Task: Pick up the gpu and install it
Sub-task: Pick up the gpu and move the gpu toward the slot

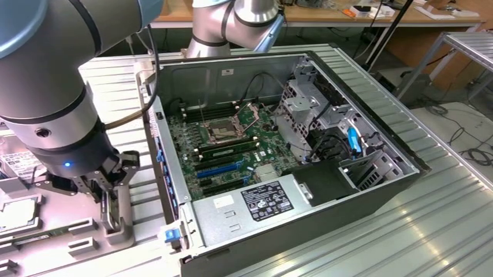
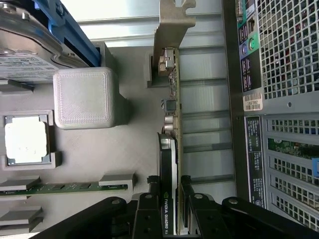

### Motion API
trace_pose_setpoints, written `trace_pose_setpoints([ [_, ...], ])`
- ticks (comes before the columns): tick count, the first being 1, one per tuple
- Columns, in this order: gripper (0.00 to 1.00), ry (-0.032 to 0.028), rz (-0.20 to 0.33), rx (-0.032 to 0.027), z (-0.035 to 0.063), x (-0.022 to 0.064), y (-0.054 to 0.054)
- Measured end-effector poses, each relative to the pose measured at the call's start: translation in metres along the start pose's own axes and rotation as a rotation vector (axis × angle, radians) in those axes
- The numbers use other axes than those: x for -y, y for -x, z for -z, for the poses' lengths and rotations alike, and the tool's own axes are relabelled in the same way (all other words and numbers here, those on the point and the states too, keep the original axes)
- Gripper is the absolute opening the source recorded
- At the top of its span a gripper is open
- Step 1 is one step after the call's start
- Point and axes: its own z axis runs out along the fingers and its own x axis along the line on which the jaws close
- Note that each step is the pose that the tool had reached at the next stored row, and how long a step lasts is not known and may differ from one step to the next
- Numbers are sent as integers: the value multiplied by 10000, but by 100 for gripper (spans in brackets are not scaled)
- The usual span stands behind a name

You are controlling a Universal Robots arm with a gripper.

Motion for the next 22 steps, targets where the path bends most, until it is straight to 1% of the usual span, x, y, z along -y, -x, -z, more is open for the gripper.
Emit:
trace_pose_setpoints([
  [10, 27, -4, -2, -49, 118, -6, 5],
  [22, 27, -11, -6, -127, 236, -11, 11],
])
